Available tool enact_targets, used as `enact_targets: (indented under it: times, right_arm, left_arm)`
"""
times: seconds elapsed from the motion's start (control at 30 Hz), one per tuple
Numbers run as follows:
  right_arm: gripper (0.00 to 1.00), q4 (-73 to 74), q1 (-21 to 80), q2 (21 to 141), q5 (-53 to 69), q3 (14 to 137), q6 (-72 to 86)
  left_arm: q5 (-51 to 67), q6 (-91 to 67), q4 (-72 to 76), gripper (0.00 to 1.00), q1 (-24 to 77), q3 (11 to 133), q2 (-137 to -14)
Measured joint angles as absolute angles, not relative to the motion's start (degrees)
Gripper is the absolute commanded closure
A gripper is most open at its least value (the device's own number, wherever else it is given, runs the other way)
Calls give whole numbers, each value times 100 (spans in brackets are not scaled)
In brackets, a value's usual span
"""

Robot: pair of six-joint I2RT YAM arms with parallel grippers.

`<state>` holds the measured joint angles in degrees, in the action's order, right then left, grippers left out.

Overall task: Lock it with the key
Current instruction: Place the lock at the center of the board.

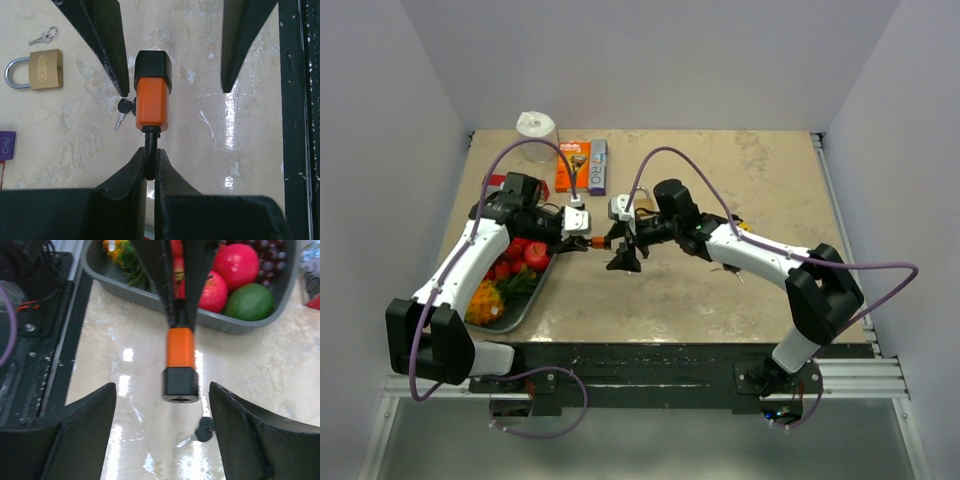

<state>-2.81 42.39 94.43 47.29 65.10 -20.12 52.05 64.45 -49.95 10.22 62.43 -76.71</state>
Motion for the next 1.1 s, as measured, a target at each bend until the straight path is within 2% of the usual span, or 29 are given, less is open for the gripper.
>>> enact_targets:
  times: [0.13, 0.23, 0.27, 0.33, 0.37, 0.4, 0.5, 0.53, 0.6, 0.63, 0.7, 0.8, 0.9, 1.0, 1.1]
  right_arm:
    - [35, -504, 4248, 9443, 4375, 6488, -2053]
    - [50, -661, 4248, 9443, 4204, 6486, -2067]
    - [63, -705, 4248, 9443, 4152, 6486, -2080]
    - [79, -722, 4259, 9441, 4163, 6479, -2093]
    - [100, -727, 4276, 9437, 4156, 6469, -2130]
    - [100, -727, 4289, 9432, 4132, 6462, -2180]
    - [100, -690, 4300, 9411, 4121, 6447, -2217]
    - [100, -692, 4300, 9400, 4091, 6447, -2187]
    - [100, -746, 4300, 9393, 3946, 6436, -2067]
    - [100, -788, 4296, 9386, 3839, 6423, -1957]
    - [100, -921, 4283, 9373, 3581, 6396, -1656]
    - [100, -1162, 4230, 9371, 2982, 6396, -1153]
    - [100, -1387, 4147, 9371, 2298, 6412, -628]
    - [100, -1599, 4093, 9373, 1730, 6479, -178]
    - [100, -1704, 4082, 9382, 1391, 6659, 119]
  left_arm:
    - [5282, 6311, -4995, 100, 1090, 6243, -7671]
    - [5328, 6254, -4998, 100, 1103, 6243, -7671]
    - [5336, 6248, -4998, 100, 1103, 6243, -7671]
    - [5328, 6202, -4958, 100, 1100, 6243, -7671]
    - [5308, 6189, -4912, 100, 1092, 6250, -7677]
    - [5284, 6152, -4899, 100, 1085, 6250, -7682]
    - [5229, 5784, -4821, 62, 1087, 6250, -7697]
    - [5221, 5579, -4729, 42, 1090, 6254, -7701]
    - [5242, 5078, -4469, 30, 1059, 6265, -7703]
    - [5238, 4654, -4285, 16, 1015, 6267, -7697]
    - [5214, 3656, -3747, 11, 862, 6265, -7677]
    - [5216, 1715, -2624, 11, 523, 6106, -7483]
    - [5133, -132, -1420, 16, 169, 5765, -7190]
    - [5059, -2060, -220, 14, 158, 5398, -7063]
    - [4930, -3339, 414, 11, 250, 5223, -7172]
